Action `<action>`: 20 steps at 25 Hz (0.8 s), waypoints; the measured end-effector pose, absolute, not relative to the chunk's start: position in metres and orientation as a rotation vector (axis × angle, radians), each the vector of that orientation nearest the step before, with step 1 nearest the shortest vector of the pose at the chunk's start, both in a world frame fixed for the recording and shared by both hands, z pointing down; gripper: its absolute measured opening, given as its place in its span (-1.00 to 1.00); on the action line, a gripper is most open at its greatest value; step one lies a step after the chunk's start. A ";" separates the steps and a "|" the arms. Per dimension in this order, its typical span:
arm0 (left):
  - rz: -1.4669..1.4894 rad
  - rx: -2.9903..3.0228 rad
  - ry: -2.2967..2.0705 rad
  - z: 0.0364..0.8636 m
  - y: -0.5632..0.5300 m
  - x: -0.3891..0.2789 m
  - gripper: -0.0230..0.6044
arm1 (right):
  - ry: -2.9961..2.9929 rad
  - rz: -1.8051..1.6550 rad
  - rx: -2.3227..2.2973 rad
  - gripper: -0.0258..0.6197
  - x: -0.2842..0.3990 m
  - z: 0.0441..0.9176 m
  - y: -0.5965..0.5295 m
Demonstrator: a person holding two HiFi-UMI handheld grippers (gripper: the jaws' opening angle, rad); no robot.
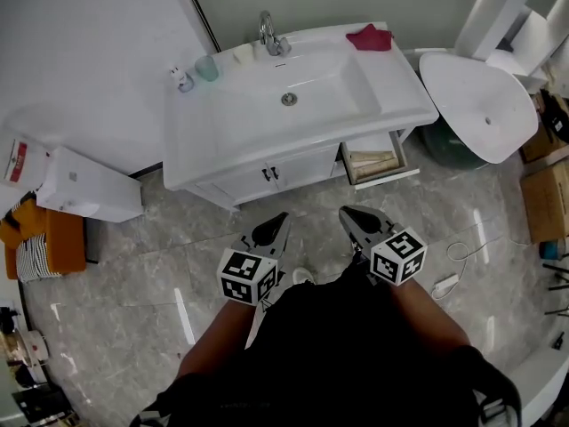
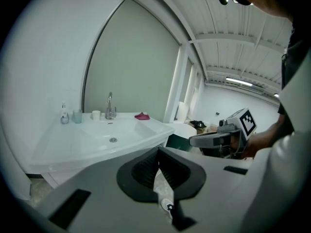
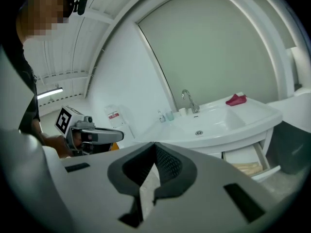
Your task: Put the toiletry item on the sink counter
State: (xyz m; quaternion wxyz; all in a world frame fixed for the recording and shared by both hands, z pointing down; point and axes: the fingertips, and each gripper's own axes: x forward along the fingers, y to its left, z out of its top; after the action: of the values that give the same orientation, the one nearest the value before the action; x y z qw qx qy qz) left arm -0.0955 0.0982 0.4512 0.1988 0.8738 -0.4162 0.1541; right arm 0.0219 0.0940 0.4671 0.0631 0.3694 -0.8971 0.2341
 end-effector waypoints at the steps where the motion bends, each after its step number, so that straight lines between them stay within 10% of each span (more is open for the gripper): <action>1: 0.433 2.448 -1.156 0.451 0.100 -0.095 -0.91 | -2.700 0.704 1.126 -0.91 0.023 0.468 0.098; 20: 0.356 2.374 -1.287 0.444 0.108 -0.046 -0.91 | -2.680 0.609 0.955 -0.91 0.067 0.463 0.093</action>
State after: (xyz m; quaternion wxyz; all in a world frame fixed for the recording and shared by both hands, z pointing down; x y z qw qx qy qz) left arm -0.0461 0.1077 0.4441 0.2073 0.8527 -0.4621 0.1279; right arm 0.0673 0.0926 0.4634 0.1156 0.3261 -0.9149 0.2080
